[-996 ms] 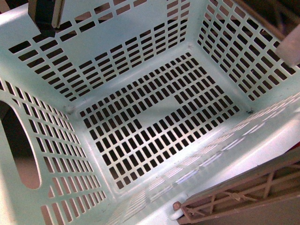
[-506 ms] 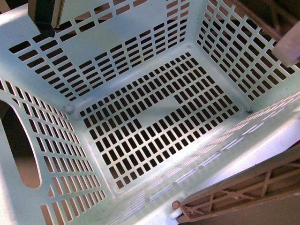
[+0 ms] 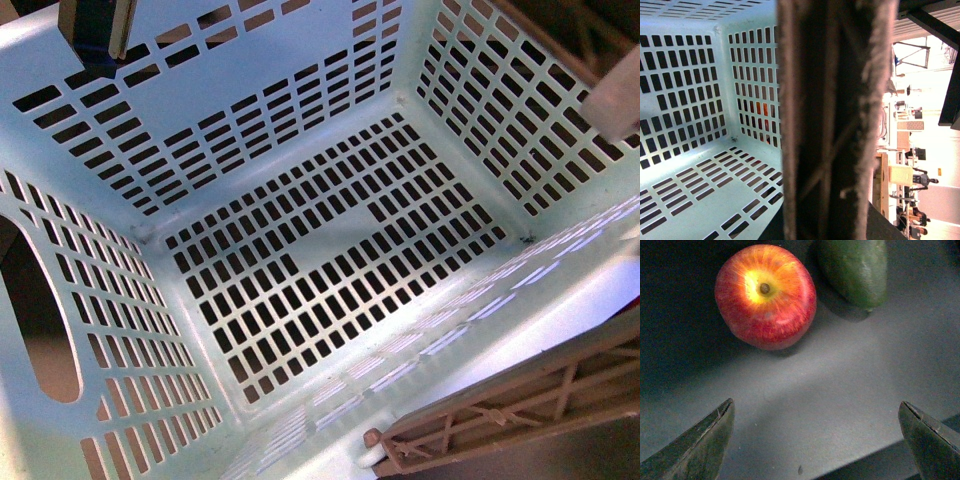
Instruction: Pick apple with right arm and hold basket with left
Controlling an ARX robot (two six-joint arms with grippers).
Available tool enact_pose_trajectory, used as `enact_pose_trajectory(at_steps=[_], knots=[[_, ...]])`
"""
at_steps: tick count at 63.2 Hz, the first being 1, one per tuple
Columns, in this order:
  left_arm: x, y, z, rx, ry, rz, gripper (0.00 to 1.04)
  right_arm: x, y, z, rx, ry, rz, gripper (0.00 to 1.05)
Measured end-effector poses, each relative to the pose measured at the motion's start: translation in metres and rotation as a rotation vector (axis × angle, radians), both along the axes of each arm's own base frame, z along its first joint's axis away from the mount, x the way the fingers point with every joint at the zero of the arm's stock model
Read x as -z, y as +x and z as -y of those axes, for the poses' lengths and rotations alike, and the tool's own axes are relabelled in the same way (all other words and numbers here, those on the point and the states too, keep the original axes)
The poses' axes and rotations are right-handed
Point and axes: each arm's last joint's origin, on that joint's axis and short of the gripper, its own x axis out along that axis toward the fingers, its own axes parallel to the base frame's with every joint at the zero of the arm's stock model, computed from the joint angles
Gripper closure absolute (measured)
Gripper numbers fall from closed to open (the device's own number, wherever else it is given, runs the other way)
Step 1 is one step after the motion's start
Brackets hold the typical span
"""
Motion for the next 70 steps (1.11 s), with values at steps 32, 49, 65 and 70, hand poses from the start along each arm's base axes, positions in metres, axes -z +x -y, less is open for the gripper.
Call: enact_pose_trajectory(at_steps=[32,49,65,70], knots=[[0.000,0.000,0.000,-0.002,0.001,0.000,0.99,0.031,0.063,0.002,0.008,0.038,-0.003,0.09],[0.000,0.000,0.000,-0.003,0.001,0.001,0.99,0.045,0.077,0.001,0.015,0.049,-0.018,0.09],[0.000,0.000,0.000,-0.002,0.001,0.001,0.99,0.046,0.075,0.000,0.020,0.042,-0.024,0.30],[0.000,0.000,0.000,-0.003,0.001,0.001,0.99,0.043,0.069,0.000,0.013,0.042,-0.030,0.31]])
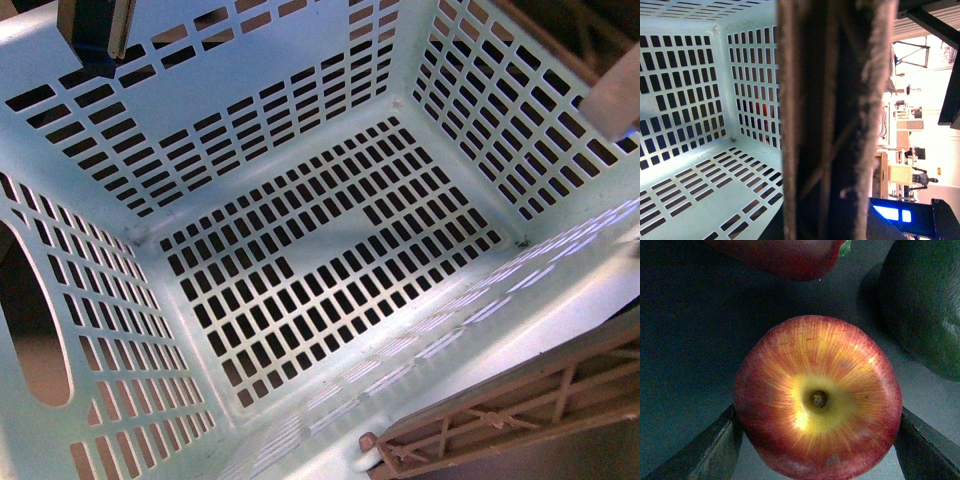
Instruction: Pick apple with right arm and hold basket with left
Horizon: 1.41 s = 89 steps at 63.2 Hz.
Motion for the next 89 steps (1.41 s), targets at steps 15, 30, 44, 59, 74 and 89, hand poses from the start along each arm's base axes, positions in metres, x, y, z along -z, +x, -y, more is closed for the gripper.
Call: enact_pose_trajectory(at_steps=[15,30,44,59,74,89], knots=[[0.000,0.000,0.000,0.001,0.000,0.000,0.99,-0.031,-0.028,-0.003,-0.063,-0.012,0.033,0.32],[0.000,0.000,0.000,0.000,0.000,0.000,0.99,-0.104,-0.052,-0.013,-0.156,-0.005,0.172,0.33],[0.000,0.000,0.000,0.000,0.000,0.000,0.99,-0.200,-0.066,-0.038,-0.224,-0.002,0.398,0.33],[0.000,0.000,0.000,0.000,0.000,0.000,0.99,-0.293,-0.081,-0.080,-0.277,0.070,0.674,0.33],[0.000,0.000,0.000,0.002,-0.001,0.000,0.99,-0.317,-0.086,-0.145,-0.401,0.179,0.730,0.33],[0.000,0.000,0.000,0.000,0.000,0.000,0.99,-0.307,-0.090,-0.193,-0.497,0.250,0.688,0.33]])
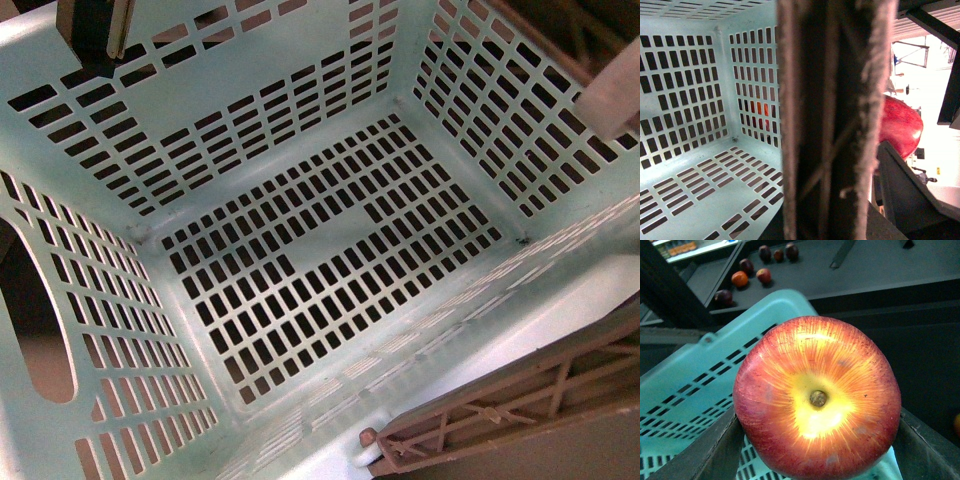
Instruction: Pick apple with right arm and hold basket with left
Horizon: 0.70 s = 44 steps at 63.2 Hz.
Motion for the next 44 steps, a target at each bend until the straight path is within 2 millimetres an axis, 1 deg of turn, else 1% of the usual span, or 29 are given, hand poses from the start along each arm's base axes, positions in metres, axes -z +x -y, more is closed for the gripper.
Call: enact_pose_trajectory(at_steps=[8,10,11,19,24,29,34,40,44], knots=[[0.000,0.000,0.000,-0.001,0.000,0.000,0.99,0.007,-0.002,-0.012,-0.016,-0.010,-0.028,0.33],[0.000,0.000,0.000,-0.001,0.000,0.000,0.99,0.008,-0.003,-0.013,-0.019,-0.012,-0.032,0.29],[0.000,0.000,0.000,-0.001,0.001,0.000,0.99,0.010,-0.004,-0.014,-0.021,-0.013,-0.035,0.25],[0.000,0.000,0.000,0.001,0.000,-0.001,0.99,0.013,-0.007,-0.015,-0.008,-0.025,-0.042,0.08],[0.000,0.000,0.000,0.002,-0.001,-0.001,0.99,0.013,-0.009,-0.013,0.011,-0.030,-0.036,0.09],[0.001,0.000,0.000,0.001,0.006,0.000,0.99,0.011,-0.012,-0.006,0.061,-0.042,-0.021,0.09],[0.002,0.001,0.001,0.002,0.011,-0.002,0.99,0.006,-0.016,0.005,0.145,-0.056,0.003,0.09],[0.002,0.001,0.001,-0.002,0.012,-0.003,0.99,0.001,-0.024,0.022,0.287,-0.096,0.033,0.09],[0.002,0.001,0.001,-0.001,0.013,-0.002,0.99,-0.001,-0.028,0.029,0.334,-0.103,0.046,0.09]])
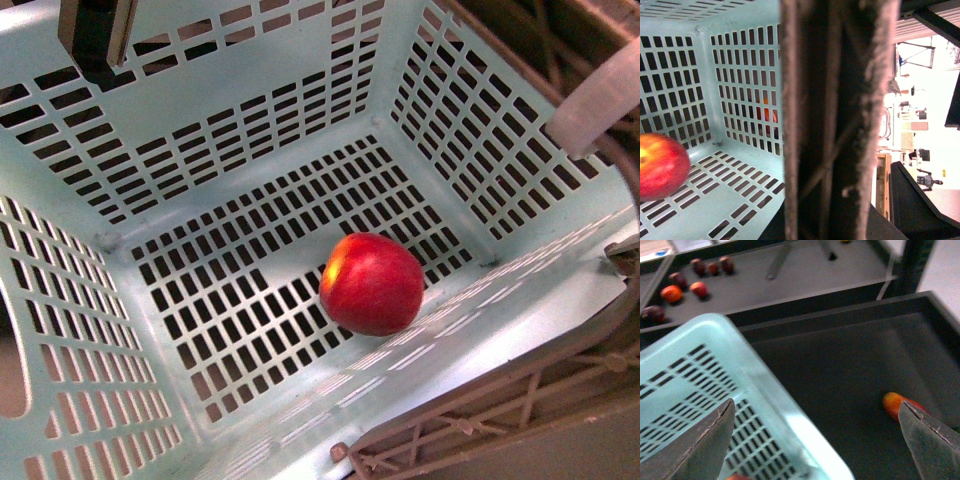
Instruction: Pick apple with right arm and hold basket with left
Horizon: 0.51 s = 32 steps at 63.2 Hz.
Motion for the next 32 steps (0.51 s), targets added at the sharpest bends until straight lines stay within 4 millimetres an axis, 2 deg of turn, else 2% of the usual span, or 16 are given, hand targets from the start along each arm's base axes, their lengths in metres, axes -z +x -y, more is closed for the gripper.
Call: enact_pose_trajectory(at_steps=[8,18,32], knots=[[0.000,0.000,0.000,0.003,0.002,0.002,0.99,-0.001,-0.001,0.001,-0.017,-0.009,0.020,0.10],[0.000,-0.001,0.001,0.013,-0.010,-0.009,0.99,0.021,-0.014,0.015,-0.108,-0.095,0.250,0.36],[0.000,0.000,0.000,0.000,-0.001,-0.002,0.99,0.046,-0.033,0.035,-0.104,-0.148,0.264,0.71]])
